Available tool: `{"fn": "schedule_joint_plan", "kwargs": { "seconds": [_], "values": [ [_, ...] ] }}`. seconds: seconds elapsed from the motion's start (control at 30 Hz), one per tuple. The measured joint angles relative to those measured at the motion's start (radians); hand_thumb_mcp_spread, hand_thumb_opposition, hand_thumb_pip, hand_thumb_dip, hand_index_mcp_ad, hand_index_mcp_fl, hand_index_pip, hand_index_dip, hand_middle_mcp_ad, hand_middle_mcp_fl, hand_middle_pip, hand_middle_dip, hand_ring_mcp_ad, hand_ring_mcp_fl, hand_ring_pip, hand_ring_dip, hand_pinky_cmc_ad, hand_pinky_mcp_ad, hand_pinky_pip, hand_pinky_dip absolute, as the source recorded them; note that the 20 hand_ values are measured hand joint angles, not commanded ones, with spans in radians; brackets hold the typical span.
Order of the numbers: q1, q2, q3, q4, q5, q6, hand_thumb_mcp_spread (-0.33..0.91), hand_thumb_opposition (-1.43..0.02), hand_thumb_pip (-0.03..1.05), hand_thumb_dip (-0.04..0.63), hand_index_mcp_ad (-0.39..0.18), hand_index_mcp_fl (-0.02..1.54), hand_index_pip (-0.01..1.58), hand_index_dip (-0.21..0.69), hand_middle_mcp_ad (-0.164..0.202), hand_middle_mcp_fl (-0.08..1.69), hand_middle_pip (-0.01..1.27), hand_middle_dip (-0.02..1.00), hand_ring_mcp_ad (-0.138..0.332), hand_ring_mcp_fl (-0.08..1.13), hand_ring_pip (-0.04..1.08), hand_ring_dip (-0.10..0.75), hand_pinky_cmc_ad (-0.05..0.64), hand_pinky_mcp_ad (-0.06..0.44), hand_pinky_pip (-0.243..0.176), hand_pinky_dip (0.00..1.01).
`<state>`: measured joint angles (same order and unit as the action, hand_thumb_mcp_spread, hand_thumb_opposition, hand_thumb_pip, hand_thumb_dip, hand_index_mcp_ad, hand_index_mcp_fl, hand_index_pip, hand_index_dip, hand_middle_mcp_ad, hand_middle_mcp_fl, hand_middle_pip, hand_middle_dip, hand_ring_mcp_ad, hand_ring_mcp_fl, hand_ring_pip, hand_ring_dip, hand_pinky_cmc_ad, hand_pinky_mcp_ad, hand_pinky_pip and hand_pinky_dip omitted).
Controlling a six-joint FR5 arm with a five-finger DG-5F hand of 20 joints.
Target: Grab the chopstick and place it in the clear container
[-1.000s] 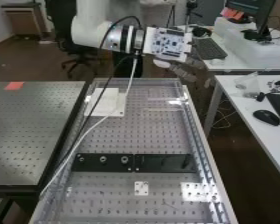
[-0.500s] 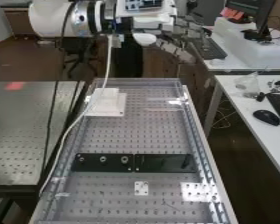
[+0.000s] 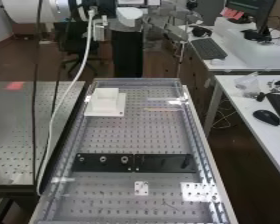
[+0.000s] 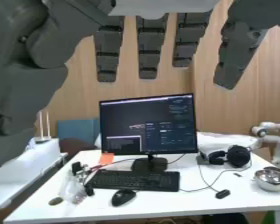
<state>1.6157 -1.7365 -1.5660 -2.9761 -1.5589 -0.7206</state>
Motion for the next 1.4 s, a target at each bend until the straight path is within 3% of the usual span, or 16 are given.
{"fn": "schedule_joint_plan", "kwargs": {
  "seconds": [0.17, 0.33, 0.43, 0.5, 0.9, 1.23, 1.4],
  "values": [
    [0.006, 0.013, -0.001, -0.033, 0.024, -0.058, 0.28, -0.71, 0.30, 0.072, -0.206, 0.33, 0.05, 0.202, 0.024, 0.17, 0.12, 0.22, 0.117, 0.03, 0.11, 0.133, 0.506, 0.393, -0.044, 0.18],
    [0.007, 0.018, 0.004, -0.073, 0.005, -0.102, 0.28, -0.70, 0.30, 0.072, -0.218, 0.34, 0.05, 0.202, 0.016, 0.17, 0.13, 0.22, 0.110, 0.02, 0.11, 0.136, 0.508, 0.393, -0.045, 0.18],
    [0.009, 0.021, 0.003, -0.084, 0.045, -0.114, 0.28, -0.70, 0.31, 0.072, -0.218, 0.34, 0.05, 0.202, 0.016, 0.17, 0.14, 0.22, 0.108, 0.02, 0.11, 0.133, 0.508, 0.393, -0.047, 0.18],
    [0.010, 0.025, 0.000, -0.086, 0.071, -0.117, 0.28, -0.70, 0.31, 0.068, -0.188, 0.34, 0.05, 0.202, 0.026, 0.17, 0.14, 0.22, 0.115, 0.02, 0.11, 0.133, 0.508, 0.396, -0.047, 0.18],
    [-0.005, 0.013, 0.011, -0.072, 0.075, -0.070, 0.28, -0.70, 0.31, 0.068, -0.188, 0.36, 0.05, 0.202, 0.021, 0.21, 0.13, 0.22, 0.113, 0.02, 0.11, 0.133, 0.508, 0.393, -0.047, 0.18],
    [-0.036, -0.027, 0.067, -0.070, 0.001, -0.036, 0.28, -0.70, 0.31, 0.066, -0.202, 0.38, 0.05, 0.195, 0.016, 0.21, 0.13, 0.22, 0.108, 0.02, 0.11, 0.136, 0.506, 0.393, -0.044, 0.18],
    [-0.076, -0.070, 0.121, -0.093, 0.008, -0.023, 0.28, -0.70, 0.31, 0.070, -0.188, 0.38, 0.05, 0.195, 0.028, 0.21, 0.13, 0.22, 0.115, 0.02, 0.11, 0.136, 0.506, 0.393, -0.047, 0.18]
  ]
}}
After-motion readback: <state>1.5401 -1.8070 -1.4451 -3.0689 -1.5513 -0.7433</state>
